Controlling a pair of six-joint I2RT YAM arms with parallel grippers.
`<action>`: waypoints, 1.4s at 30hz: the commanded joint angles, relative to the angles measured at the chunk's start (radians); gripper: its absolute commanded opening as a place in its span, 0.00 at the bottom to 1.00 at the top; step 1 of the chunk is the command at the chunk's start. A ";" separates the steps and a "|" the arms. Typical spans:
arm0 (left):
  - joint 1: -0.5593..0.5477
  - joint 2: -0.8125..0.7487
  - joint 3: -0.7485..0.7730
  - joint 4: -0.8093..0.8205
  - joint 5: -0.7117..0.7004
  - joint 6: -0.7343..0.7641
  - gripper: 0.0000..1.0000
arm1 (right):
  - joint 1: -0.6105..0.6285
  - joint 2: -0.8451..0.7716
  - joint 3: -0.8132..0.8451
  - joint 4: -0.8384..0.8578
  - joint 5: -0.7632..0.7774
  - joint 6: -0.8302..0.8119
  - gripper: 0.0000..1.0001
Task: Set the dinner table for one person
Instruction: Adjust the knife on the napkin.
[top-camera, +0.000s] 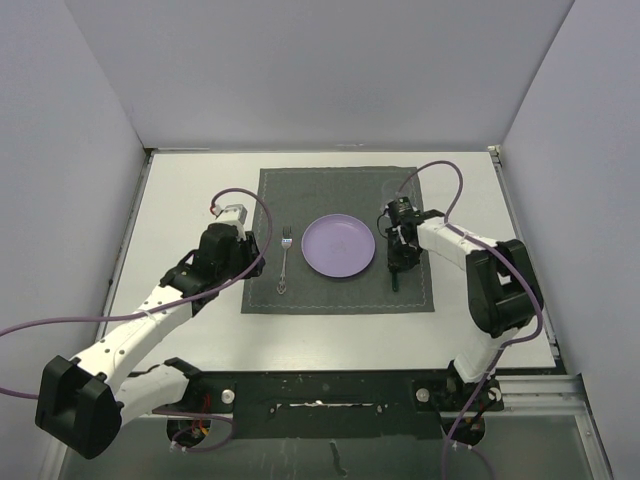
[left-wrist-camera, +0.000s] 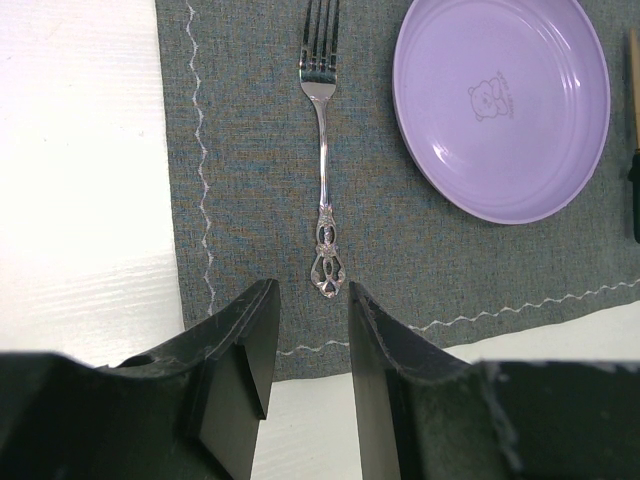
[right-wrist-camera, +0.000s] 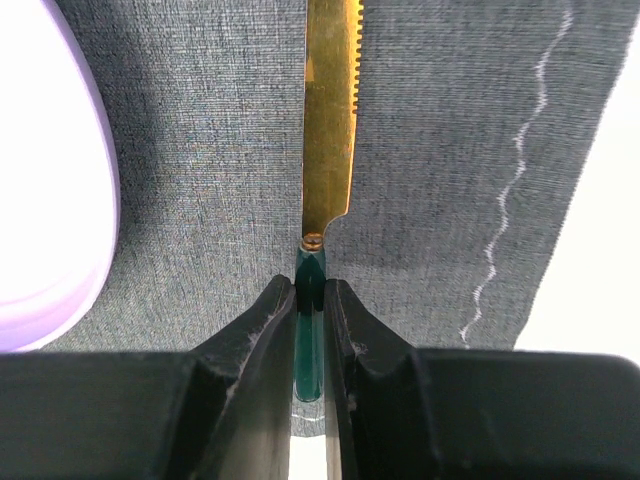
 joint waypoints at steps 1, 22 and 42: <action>0.001 -0.028 0.006 0.021 -0.001 -0.008 0.32 | 0.048 0.025 0.054 0.035 0.044 -0.014 0.00; 0.001 -0.029 -0.001 0.015 -0.002 -0.009 0.32 | 0.053 0.039 0.095 0.004 0.114 -0.025 0.00; 0.001 -0.017 -0.006 0.014 -0.004 -0.010 0.32 | 0.035 0.058 0.085 0.024 0.079 -0.021 0.00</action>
